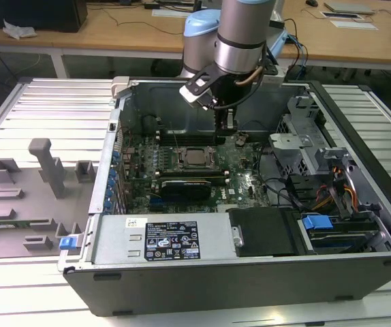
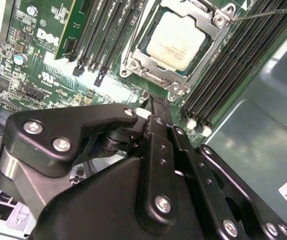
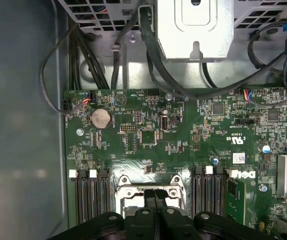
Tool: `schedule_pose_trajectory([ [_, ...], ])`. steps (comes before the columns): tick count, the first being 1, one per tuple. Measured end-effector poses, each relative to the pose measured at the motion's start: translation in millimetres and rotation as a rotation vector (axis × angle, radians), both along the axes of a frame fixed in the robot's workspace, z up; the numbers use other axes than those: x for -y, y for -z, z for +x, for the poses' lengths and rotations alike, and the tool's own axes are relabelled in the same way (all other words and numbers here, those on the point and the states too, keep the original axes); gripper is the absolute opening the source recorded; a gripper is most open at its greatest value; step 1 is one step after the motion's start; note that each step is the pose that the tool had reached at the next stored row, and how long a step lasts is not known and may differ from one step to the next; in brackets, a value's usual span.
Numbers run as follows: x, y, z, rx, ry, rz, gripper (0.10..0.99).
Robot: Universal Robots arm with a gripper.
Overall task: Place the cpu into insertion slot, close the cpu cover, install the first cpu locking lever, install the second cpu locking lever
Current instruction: 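Close the cpu cover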
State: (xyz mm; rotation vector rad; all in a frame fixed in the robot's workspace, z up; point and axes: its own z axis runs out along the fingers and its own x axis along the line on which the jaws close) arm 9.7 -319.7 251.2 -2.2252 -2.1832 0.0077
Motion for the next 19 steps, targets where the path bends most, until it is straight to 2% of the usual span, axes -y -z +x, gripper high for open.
schedule_pose_trajectory([
  [3, 0.0, 0.6, -9.3, 0.0227, 0.0, 0.0, 0.106],
  [5, 0.1, 1.4, -17.9, 0.0348, 0.0, 0.0, 0.106],
  [6, 0.0, 2.2, -22.3, 0.0369, 0.0, 0.0, 0.106],
  [14, 0.7, 8.7, -35.5, 0.037, 0.0, 0.0, 0.106],
  [19, 0.8, 18.3, -46.0, 0.0371, 0.0, 0.0, 0.106],
])
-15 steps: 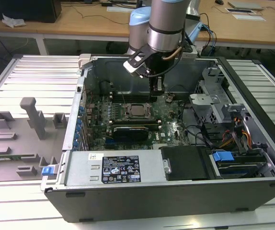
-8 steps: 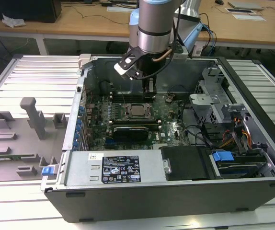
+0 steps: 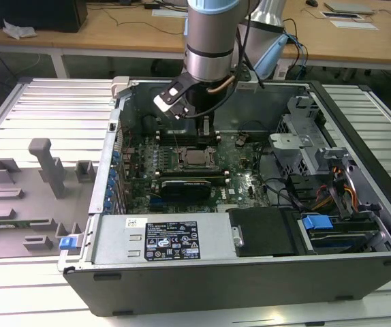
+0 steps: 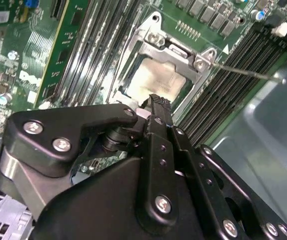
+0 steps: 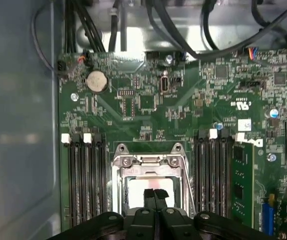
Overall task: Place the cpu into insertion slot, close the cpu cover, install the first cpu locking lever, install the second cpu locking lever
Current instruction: 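Close the cpu cover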
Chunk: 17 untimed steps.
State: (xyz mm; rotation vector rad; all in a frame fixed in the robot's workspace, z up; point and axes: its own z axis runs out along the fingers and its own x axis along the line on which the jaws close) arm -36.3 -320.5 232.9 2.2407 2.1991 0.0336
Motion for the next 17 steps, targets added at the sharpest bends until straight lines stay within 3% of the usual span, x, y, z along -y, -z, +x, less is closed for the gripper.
schedule_pose_trajectory([
  [5, 0.2, 8.1, -5.1, -0.0001, 0.0, 0.0, 0.106],
  [10, 0.2, 8.2, -5.1, -0.0001, -0.008, -0.002, 0.106],
  [17, 0.2, 8.4, -5.1, -0.0001, -0.16, -0.002, 0.106],
])
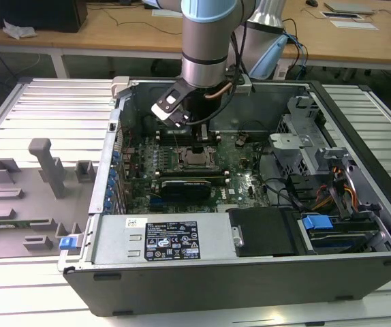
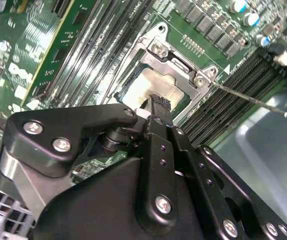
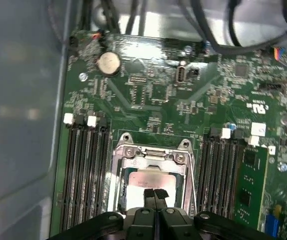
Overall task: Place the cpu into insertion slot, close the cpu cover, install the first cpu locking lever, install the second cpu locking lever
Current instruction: 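Close the cpu cover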
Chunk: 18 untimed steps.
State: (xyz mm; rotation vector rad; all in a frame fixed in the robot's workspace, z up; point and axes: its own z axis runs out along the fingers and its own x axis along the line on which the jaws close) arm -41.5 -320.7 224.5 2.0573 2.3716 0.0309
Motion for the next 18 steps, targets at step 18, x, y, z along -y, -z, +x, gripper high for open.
schedule_pose_trajectory([
  [18, 0.0, 1.1, 0.0, 0.0, -0.481, -0.001, 0.106],
])
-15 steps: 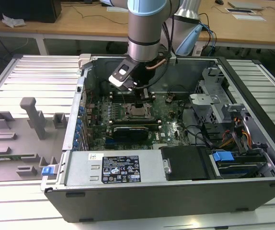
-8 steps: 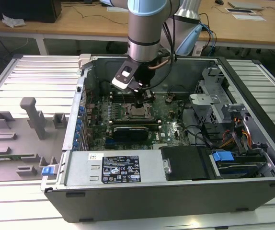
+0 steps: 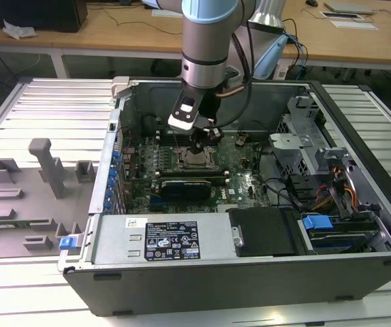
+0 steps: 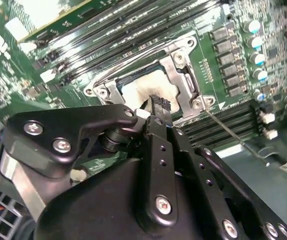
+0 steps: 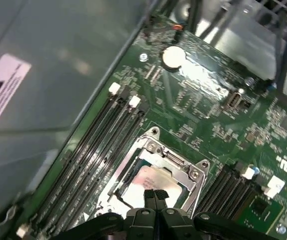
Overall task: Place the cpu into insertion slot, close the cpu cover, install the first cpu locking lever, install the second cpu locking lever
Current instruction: 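Close the cpu cover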
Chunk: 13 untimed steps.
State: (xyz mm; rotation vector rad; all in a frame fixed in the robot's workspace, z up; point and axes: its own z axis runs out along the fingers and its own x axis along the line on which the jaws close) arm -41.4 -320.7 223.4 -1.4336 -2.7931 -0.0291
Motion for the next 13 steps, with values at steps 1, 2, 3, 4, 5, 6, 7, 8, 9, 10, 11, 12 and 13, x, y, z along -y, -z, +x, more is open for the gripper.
schedule_pose_trajectory([
  [1, 0.0, 0.1, 0.0, -0.0001, -0.03, 0.0, 0.106],
  [2, 0.0, 0.3, 0.0, -0.0001, -0.07, 0.0, 0.106],
  [3, 0.0, 0.4, 0.0, -0.0001, -0.099, 0.0, 0.106],
  [4, 0.0, 0.5, 0.0, -0.0001, -0.118, 0.0, 0.106],
  [5, 0.0, 0.6, 0.0, -0.0001, -0.137, 0.0, 0.106],
  [6, 0.0, 0.7, 0.0, -0.0001, -0.177, 0.0, 0.106],
  [7, 0.0, 0.8, 0.0, -0.0001, -0.208, 0.0, 0.106],
  [8, 0.0, 0.9, 0.0, -0.0001, -0.235, 0.0, 0.106],
  [9, 0.0, 1.0, 0.0, -0.0001, -0.254, 0.0, 0.106],
  [10, 0.0, 1.1, 0.0, -0.0001, -0.283, 0.0, 0.106],
  [11, 0.0, 1.2, 0.0, 0.0, -0.303, 0.0, 0.106],
  [12, 0.0, 1.3, 0.0, -0.0001, -0.323, 0.0, 0.106],
  [13, 0.0, 1.4, 0.0, -0.0001, -0.361, 0.0, 0.106],
])
